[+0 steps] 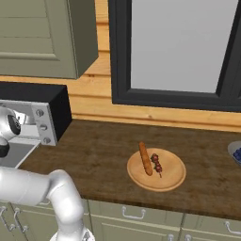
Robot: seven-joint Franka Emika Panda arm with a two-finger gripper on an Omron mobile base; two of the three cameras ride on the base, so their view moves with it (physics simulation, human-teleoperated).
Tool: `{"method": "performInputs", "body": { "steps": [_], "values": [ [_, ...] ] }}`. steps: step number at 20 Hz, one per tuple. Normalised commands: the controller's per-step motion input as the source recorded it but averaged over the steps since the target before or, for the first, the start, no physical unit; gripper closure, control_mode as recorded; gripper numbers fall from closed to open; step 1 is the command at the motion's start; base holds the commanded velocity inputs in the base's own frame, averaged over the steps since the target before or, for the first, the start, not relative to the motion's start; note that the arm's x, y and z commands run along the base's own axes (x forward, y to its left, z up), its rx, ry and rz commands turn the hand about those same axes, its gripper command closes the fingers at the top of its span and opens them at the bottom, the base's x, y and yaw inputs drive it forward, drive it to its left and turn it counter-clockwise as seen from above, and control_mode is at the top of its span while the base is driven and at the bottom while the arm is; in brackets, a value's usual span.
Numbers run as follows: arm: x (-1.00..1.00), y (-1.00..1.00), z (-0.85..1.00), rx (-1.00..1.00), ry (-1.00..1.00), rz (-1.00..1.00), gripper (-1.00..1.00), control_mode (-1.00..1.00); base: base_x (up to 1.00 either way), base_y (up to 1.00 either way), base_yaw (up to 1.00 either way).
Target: Pick up the kebab skewer and baguette bread, and place them inside the toaster oven. Close the toaster oven door and start by setting the timer.
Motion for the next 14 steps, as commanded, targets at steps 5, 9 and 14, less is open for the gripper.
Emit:
{"method": "performInputs", "body": {
  "steps": [5,9,14],
  "values": [
    [-0.02,0.07,-0.41,0.0,0.07,0.0,-1.0,-1.0,0.0,0.0,0.0],
    [-0.17,0.14,-0.79,0.0,0.0,0.0,-1.0,-1.0,0.0,0.0,0.0],
    [-0.32,0.23,-0.83,0.0,0.01,0.0,-1.0,-1.0,0.0,0.0,0.0]
  ]
}}
